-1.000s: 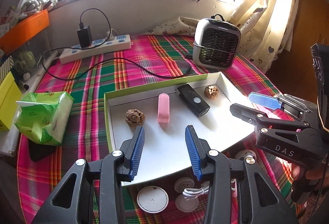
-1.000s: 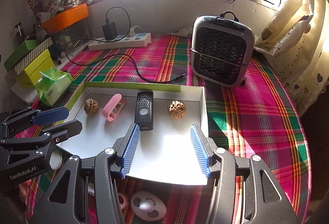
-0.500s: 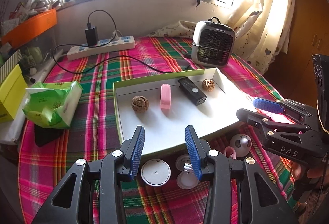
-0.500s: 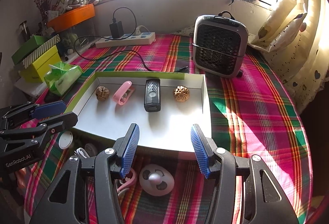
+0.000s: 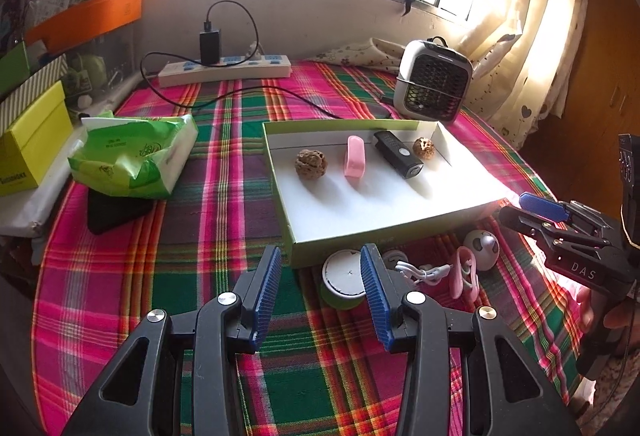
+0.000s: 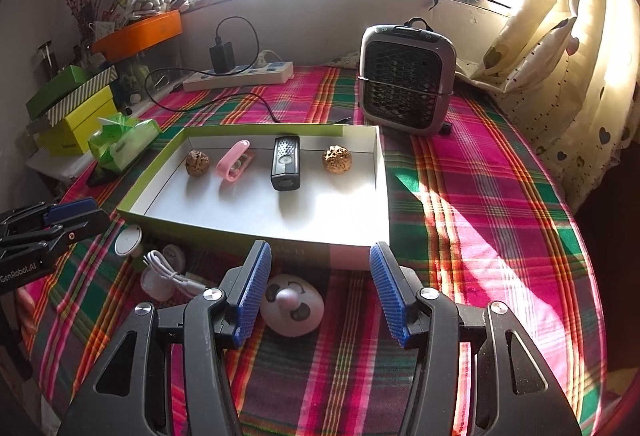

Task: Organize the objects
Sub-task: 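Withdraw both tools from the box toward the items beside it, then close the left tool on the white-green round container while the right tool grasps the white disc object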

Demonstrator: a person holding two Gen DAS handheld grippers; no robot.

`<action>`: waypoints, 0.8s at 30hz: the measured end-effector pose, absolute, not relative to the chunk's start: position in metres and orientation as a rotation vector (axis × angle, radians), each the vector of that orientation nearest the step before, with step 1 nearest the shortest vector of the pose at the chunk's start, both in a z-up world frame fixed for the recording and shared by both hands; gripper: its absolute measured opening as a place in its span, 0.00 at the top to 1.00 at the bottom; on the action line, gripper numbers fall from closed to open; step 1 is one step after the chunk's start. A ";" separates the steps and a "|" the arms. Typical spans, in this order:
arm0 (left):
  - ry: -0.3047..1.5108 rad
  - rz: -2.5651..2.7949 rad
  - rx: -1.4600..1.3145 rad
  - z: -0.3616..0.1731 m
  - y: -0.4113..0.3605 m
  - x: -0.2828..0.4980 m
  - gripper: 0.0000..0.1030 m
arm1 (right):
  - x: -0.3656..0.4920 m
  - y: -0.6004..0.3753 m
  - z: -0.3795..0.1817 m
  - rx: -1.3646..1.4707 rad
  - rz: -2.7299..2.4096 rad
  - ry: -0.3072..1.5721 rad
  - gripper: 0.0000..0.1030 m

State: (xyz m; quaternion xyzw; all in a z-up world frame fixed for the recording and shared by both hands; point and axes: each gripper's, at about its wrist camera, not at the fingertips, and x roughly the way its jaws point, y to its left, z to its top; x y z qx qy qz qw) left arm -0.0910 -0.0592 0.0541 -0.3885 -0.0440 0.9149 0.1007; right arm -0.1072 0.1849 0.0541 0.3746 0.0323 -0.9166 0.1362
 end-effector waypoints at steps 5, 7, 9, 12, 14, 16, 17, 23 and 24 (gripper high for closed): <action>-0.150 2.667 -1.155 0.046 -0.057 -0.088 0.60 | -0.103 0.188 0.049 1.095 -2.648 0.076 0.44; -0.141 2.660 -1.160 0.044 -0.053 -0.089 0.59 | -0.100 0.188 0.048 1.098 -2.647 0.086 0.44; -0.137 2.646 -1.170 0.041 -0.050 -0.090 0.58 | -0.098 0.189 0.045 1.104 -2.648 0.086 0.43; -0.121 2.637 -1.193 0.035 -0.046 -0.093 0.57 | -0.097 0.191 0.040 1.123 -2.643 0.067 0.43; -0.122 2.631 -1.201 0.032 -0.045 -0.094 0.57 | -0.097 0.192 0.037 1.135 -2.636 0.063 0.43; -0.125 2.627 -1.219 0.028 -0.045 -0.097 0.57 | -0.097 0.192 0.035 1.142 -2.629 0.058 0.43; -0.126 2.623 -1.226 0.026 -0.045 -0.098 0.57 | -0.097 0.191 0.034 1.146 -2.624 0.058 0.43; -0.132 2.619 -1.257 0.018 -0.044 -0.103 0.57 | -0.100 0.184 0.027 1.173 -2.592 0.076 0.43; -0.132 2.618 -1.262 0.017 -0.044 -0.105 0.57 | -0.101 0.184 0.026 1.177 -2.590 0.078 0.43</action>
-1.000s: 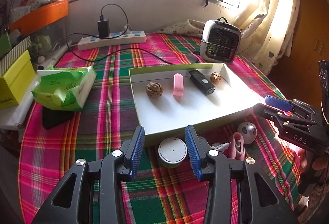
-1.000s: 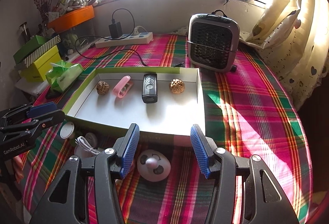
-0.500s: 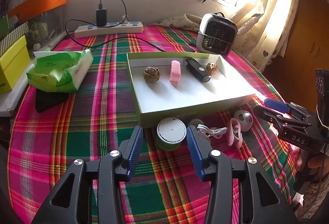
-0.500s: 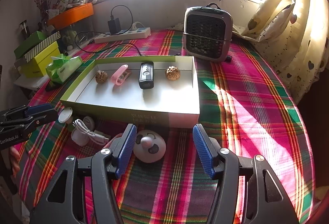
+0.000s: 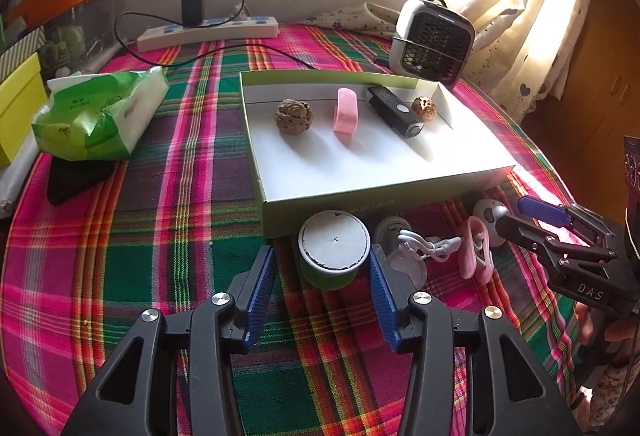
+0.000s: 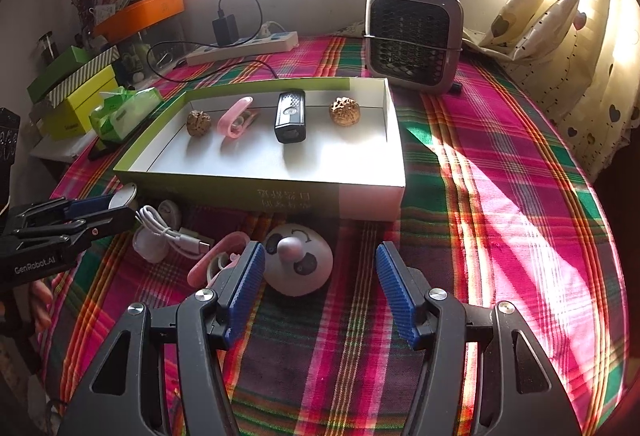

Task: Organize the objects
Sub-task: 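Close the left tool on the white-green round container while the right tool grasps the white disc object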

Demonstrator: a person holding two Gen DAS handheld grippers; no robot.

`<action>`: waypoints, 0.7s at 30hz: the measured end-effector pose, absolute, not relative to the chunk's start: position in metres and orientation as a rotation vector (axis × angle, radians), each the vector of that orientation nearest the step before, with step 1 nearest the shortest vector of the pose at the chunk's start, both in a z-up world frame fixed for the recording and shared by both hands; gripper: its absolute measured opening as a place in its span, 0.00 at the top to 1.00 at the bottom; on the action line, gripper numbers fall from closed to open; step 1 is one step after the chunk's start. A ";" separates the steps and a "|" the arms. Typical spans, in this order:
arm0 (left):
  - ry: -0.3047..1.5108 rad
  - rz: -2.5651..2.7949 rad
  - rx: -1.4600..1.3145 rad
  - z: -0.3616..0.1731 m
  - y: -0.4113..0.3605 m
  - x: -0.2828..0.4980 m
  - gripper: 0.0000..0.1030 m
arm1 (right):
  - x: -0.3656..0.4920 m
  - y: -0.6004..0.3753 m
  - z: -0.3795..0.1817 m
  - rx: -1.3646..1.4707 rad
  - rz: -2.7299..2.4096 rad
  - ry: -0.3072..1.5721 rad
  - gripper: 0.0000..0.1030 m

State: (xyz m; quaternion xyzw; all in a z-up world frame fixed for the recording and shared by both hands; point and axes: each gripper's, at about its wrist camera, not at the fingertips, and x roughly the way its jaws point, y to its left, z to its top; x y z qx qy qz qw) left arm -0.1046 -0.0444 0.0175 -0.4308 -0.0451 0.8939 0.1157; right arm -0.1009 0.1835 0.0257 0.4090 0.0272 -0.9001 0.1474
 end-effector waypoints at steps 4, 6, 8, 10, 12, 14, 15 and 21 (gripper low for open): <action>-0.138 2.616 -1.268 0.015 -0.045 -0.108 0.57 | -0.104 0.182 0.022 1.191 -2.580 0.082 0.43; -0.137 2.611 -1.272 0.014 -0.045 -0.109 0.57 | -0.106 0.181 0.020 1.201 -2.573 0.083 0.43; -0.136 2.609 -1.273 0.013 -0.045 -0.110 0.57 | -0.107 0.179 0.018 1.209 -2.569 0.088 0.43; -0.133 2.607 -1.277 0.012 -0.044 -0.111 0.57 | -0.109 0.178 0.017 1.216 -2.560 0.086 0.42; -0.132 2.608 -1.273 0.012 -0.044 -0.113 0.57 | -0.110 0.177 0.016 1.225 -2.556 0.090 0.42; -0.136 2.610 -1.275 0.013 -0.044 -0.114 0.57 | -0.112 0.176 0.015 1.235 -2.553 0.094 0.42; -0.138 2.610 -1.276 0.013 -0.044 -0.114 0.57 | -0.113 0.176 0.015 1.241 -2.551 0.097 0.42; -0.136 2.615 -1.283 0.013 -0.042 -0.117 0.57 | -0.115 0.171 0.014 1.248 -2.559 0.155 0.41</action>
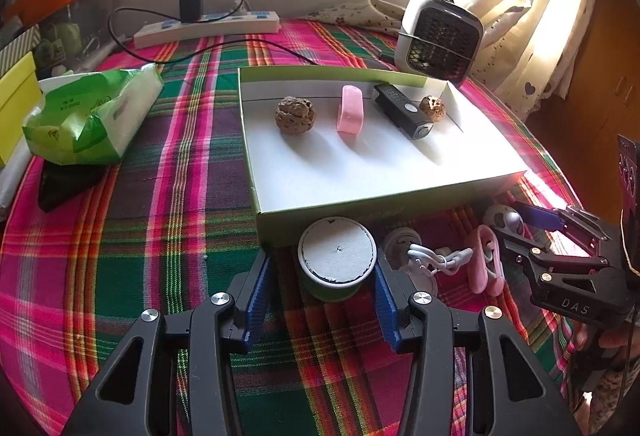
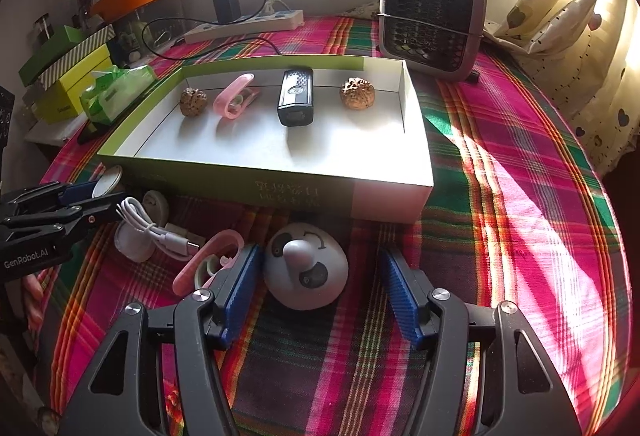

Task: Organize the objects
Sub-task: 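Close the left tool on the white-green round container while the right tool grasps the white disc object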

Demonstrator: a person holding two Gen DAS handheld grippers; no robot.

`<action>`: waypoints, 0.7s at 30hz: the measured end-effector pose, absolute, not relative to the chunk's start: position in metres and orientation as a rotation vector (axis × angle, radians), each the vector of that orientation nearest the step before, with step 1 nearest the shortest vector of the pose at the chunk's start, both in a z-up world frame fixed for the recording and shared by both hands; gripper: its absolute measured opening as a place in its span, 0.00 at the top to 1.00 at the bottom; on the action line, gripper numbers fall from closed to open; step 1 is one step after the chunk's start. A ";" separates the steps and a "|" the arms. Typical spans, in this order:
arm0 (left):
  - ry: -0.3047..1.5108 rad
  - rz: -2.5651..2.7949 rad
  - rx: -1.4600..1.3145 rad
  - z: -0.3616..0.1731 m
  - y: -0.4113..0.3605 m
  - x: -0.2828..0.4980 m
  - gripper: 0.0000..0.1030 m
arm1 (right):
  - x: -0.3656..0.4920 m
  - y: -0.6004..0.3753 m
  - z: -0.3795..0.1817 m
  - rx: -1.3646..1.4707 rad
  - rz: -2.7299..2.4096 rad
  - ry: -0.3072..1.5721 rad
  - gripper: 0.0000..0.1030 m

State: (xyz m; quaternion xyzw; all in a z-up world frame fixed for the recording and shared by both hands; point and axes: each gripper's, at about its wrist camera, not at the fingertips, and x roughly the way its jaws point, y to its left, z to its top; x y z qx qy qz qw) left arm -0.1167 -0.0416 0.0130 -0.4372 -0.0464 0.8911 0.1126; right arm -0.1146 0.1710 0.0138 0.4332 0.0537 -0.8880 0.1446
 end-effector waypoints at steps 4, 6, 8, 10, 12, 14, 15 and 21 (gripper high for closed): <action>-0.151 2.624 -1.288 0.012 -0.042 -0.119 0.57 | -0.115 0.170 0.013 1.252 -2.566 0.185 0.41; -0.148 2.627 -1.289 0.012 -0.041 -0.119 0.57 | -0.115 0.171 0.013 1.254 -2.569 0.181 0.41; -0.143 2.630 -1.293 0.012 -0.041 -0.118 0.57 | -0.115 0.172 0.013 1.255 -2.571 0.179 0.41; -0.155 2.632 -1.308 0.012 -0.042 -0.118 0.57 | -0.114 0.173 0.013 1.256 -2.574 0.179 0.41; -0.176 2.632 -1.317 0.013 -0.044 -0.119 0.57 | -0.114 0.174 0.014 1.256 -2.575 0.176 0.41; -0.183 2.639 -1.323 0.013 -0.046 -0.118 0.57 | -0.115 0.175 0.014 1.256 -2.577 0.171 0.41; -0.189 2.642 -1.323 0.013 -0.046 -0.118 0.57 | -0.115 0.175 0.014 1.256 -2.578 0.170 0.41; -0.198 2.653 -1.327 0.013 -0.045 -0.118 0.57 | -0.115 0.176 0.015 1.251 -2.582 0.170 0.51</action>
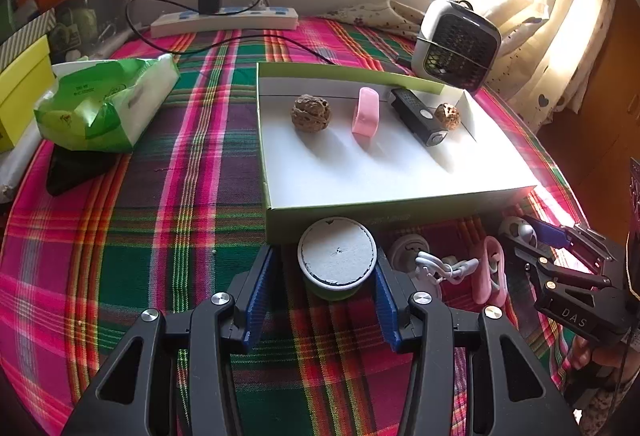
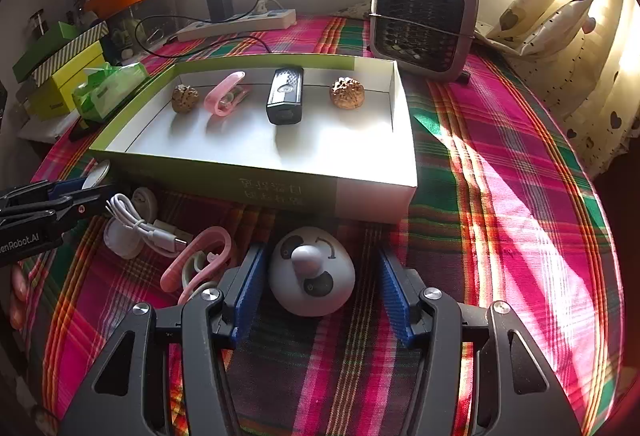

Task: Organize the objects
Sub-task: 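Close the left tool on the white-green round container while the right tool grasps the white disc object, then lift the round container in the left tool while the right tool lifts the white disc object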

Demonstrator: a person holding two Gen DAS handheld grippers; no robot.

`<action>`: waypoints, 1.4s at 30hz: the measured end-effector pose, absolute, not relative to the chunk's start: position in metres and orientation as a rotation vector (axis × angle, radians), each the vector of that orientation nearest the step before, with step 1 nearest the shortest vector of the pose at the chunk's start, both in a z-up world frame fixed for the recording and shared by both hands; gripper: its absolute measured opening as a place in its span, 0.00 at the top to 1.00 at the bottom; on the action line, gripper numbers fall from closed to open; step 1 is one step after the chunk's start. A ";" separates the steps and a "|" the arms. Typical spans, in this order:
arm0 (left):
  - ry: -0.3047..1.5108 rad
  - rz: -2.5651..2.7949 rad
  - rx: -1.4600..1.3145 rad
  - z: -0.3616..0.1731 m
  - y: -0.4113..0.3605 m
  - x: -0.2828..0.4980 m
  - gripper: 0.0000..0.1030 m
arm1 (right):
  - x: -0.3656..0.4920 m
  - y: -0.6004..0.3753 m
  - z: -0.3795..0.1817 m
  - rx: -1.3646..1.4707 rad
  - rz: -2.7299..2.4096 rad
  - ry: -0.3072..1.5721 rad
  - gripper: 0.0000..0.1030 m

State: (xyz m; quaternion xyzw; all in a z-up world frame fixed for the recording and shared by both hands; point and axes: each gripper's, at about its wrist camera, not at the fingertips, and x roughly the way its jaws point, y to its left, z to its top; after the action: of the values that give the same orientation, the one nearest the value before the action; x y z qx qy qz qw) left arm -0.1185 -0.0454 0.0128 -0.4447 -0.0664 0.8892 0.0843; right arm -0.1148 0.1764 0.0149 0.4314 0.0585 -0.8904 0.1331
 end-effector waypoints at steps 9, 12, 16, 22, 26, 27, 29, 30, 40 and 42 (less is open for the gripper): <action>-0.236 2.662 -1.338 0.013 -0.052 -0.116 0.57 | -0.112 0.176 0.016 1.242 -2.575 0.173 0.59; -0.243 2.663 -1.332 0.015 -0.051 -0.116 0.57 | -0.112 0.175 0.016 1.241 -2.573 0.178 0.59; -0.254 2.669 -1.329 0.016 -0.053 -0.116 0.62 | -0.112 0.175 0.016 1.241 -2.572 0.177 0.59; -0.253 2.685 -1.326 0.016 -0.056 -0.113 0.68 | -0.112 0.175 0.015 1.241 -2.572 0.178 0.59; -0.251 2.690 -1.313 0.018 -0.057 -0.113 0.68 | -0.112 0.175 0.015 1.241 -2.572 0.177 0.59; -0.257 2.688 -1.314 0.018 -0.058 -0.113 0.68 | -0.112 0.175 0.015 1.241 -2.573 0.178 0.59; -0.253 2.699 -1.307 0.019 -0.058 -0.113 0.68 | -0.112 0.175 0.015 1.241 -2.572 0.177 0.59; -0.243 2.702 -1.307 0.019 -0.057 -0.113 0.68 | -0.112 0.175 0.015 1.241 -2.572 0.177 0.59; -0.241 2.697 -1.310 0.019 -0.054 -0.115 0.68 | -0.112 0.175 0.015 1.241 -2.573 0.178 0.59; -0.243 2.698 -1.303 0.020 -0.055 -0.115 0.68 | -0.112 0.175 0.015 1.241 -2.572 0.178 0.59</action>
State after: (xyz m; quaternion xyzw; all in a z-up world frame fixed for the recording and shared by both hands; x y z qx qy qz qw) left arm -0.1148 -0.0548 0.0202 -0.4324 -0.0807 0.8955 0.0677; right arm -0.1119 0.1748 0.0149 0.4295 0.0615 -0.8901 0.1395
